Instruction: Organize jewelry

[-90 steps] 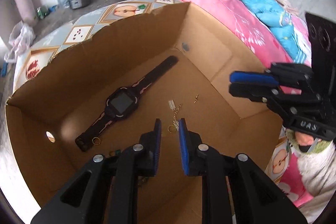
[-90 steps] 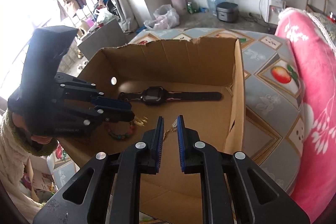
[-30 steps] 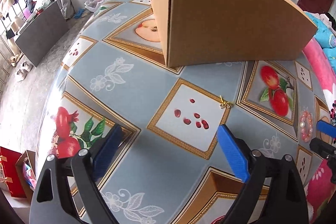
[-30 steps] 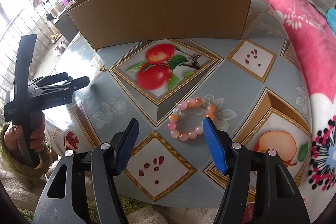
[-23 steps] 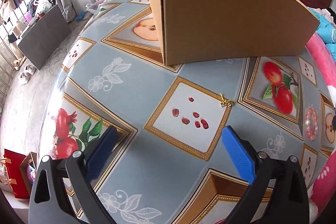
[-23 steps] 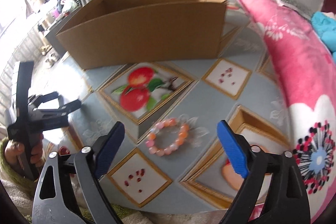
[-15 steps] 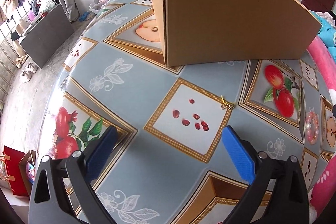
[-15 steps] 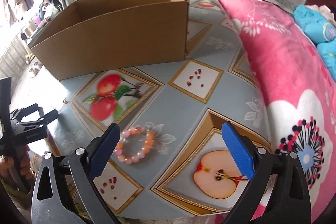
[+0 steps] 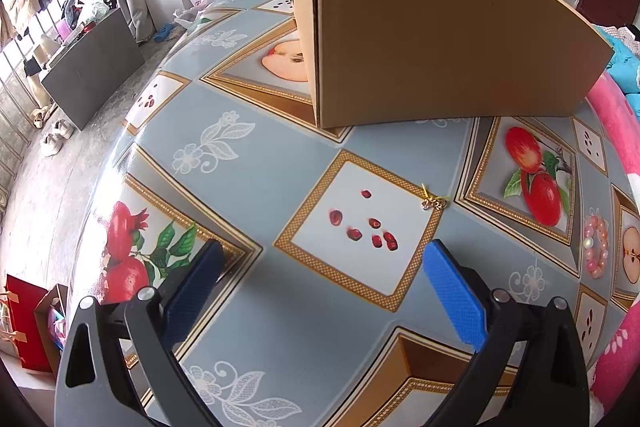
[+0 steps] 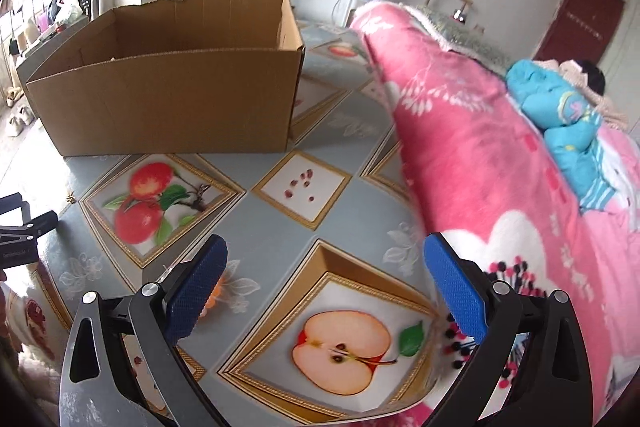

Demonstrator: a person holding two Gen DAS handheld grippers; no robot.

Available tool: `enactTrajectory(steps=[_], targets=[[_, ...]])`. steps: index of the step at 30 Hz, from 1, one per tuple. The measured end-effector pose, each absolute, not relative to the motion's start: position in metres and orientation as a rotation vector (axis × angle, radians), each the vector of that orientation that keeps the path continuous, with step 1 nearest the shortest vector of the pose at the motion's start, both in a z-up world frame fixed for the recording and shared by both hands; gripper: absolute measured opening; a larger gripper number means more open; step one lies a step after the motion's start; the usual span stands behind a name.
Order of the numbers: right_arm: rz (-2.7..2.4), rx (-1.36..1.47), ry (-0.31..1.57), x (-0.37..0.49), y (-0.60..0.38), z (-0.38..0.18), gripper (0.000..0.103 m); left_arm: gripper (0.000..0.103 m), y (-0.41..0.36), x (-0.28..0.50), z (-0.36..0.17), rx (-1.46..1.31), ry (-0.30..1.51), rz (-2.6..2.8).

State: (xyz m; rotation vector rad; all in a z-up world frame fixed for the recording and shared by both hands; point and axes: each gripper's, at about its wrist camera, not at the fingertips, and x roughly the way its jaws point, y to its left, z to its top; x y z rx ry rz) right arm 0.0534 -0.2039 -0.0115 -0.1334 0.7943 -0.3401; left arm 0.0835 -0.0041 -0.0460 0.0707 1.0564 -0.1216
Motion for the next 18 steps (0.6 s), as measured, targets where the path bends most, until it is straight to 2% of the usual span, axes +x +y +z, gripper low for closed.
enactTrajectory(steps=[6, 13, 18], targets=[[-0.171, 0.000, 0.751, 0.040, -0.208, -0.003, 0.095, 0.098, -0.004, 0.083, -0.046, 0.066, 1.055, -0.117], [0.070, 0.162, 0.828, 0.034, -0.191, -0.022, 0.094, 0.098, -0.004, 0.083, -0.046, 0.066, 1.055, -0.118], [0.117, 0.090, 0.885, 0.038, -0.163, -0.033, 0.068, 0.098, -0.004, 0.083, -0.046, 0.062, 1.053, -0.118]])
